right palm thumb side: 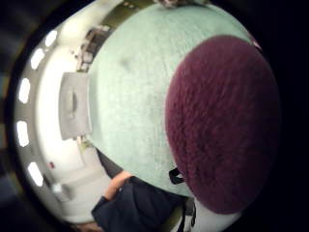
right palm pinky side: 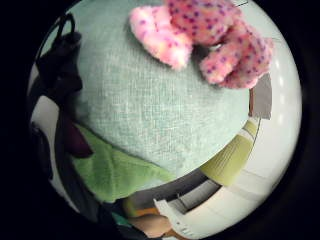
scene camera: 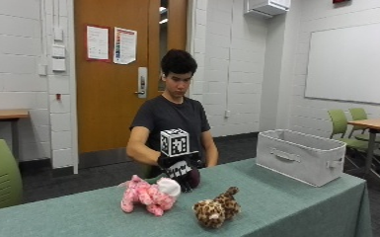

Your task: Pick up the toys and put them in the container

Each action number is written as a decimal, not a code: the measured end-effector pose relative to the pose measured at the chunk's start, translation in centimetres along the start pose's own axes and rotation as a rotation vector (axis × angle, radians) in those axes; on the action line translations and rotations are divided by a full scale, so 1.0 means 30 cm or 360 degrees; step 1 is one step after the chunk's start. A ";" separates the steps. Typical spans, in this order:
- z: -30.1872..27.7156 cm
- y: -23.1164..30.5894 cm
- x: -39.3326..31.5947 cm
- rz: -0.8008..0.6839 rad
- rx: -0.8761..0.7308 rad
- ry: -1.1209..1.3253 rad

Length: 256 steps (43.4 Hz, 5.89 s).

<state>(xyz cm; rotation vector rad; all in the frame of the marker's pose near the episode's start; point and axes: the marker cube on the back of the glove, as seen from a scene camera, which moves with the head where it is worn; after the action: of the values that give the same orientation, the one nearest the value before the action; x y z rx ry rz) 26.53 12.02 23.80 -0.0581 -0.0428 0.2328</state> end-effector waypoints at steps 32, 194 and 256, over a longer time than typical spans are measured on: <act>-0.597 -0.103 -0.342 -0.0401 0.0336 0.0067; -0.109 -0.806 0.056 0.0138 -0.0107 0.0333; -0.845 -0.248 -1.992 -0.1237 0.0346 -0.0039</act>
<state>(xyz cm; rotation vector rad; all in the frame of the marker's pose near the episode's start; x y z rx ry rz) -28.60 -10.39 -3.14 0.1780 -0.0613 -0.5395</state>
